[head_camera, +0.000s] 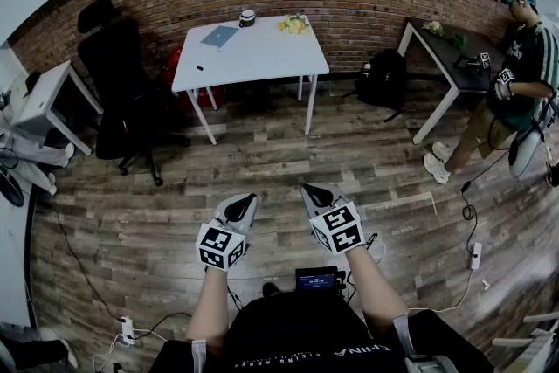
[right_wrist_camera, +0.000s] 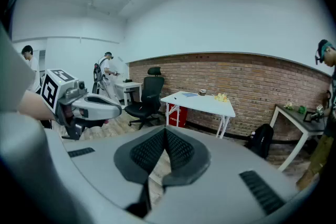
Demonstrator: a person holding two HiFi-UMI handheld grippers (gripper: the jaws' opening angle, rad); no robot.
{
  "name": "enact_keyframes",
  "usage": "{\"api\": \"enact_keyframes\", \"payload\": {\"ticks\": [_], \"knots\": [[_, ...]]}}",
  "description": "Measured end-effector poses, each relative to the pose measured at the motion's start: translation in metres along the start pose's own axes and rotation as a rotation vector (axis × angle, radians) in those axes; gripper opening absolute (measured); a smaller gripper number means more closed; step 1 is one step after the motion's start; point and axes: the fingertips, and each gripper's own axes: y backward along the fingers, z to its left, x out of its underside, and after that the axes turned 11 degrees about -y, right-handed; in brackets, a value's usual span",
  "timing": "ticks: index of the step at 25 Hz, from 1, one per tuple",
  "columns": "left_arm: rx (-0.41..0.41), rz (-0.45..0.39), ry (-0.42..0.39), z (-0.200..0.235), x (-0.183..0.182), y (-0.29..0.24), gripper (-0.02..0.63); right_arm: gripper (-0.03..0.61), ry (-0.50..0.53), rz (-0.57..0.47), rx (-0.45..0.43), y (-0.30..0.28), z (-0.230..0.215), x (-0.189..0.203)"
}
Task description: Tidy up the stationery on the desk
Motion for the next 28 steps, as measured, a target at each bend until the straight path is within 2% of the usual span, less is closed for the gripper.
{"api": "enact_keyframes", "payload": {"ticks": [9, 17, 28], "knots": [[-0.020, -0.001, 0.006, -0.009, -0.005, -0.006, 0.009, 0.009, -0.012, 0.002, -0.018, 0.005, -0.008, 0.003], [-0.049, 0.020, 0.050, -0.008, -0.006, -0.012, 0.009, 0.009, -0.017, -0.019, -0.094, 0.006, -0.002, -0.001], [-0.047, 0.050, 0.044, -0.016, -0.006, -0.029, 0.009, 0.009, -0.015, -0.016, -0.098, 0.009, -0.021, 0.000]]}}
